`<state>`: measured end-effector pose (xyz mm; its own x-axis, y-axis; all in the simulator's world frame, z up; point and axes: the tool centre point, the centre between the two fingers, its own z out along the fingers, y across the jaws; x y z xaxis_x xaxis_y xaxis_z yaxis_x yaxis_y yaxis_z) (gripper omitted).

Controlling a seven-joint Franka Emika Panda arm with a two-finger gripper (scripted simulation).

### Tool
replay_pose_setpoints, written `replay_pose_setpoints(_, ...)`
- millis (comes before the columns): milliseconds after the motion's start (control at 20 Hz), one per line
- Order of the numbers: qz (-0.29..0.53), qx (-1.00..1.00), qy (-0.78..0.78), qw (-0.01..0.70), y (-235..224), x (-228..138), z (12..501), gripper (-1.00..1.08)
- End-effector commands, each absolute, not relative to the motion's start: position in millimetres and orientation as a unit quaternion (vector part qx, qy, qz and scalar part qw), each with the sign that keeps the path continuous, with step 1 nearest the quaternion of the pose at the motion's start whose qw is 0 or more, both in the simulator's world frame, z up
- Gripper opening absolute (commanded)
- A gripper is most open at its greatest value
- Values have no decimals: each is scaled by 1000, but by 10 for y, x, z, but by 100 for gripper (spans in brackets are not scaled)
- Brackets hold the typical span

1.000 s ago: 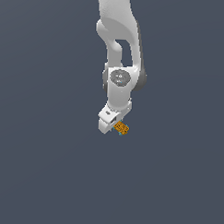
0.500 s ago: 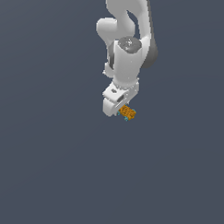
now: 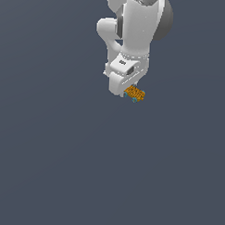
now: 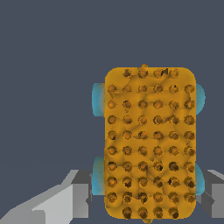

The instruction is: Pick up the object and move it to a goal position.

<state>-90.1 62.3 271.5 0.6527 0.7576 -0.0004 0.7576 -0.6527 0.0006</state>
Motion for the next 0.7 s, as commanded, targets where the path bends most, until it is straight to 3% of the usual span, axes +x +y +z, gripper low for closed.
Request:
replay_pose_setpoints(0, 0, 909, 417, 0, 664, -956, 2911, -100)
replay_pose_setpoints(650, 0, 909, 416, 0, 751, -1054, 3360, -100)
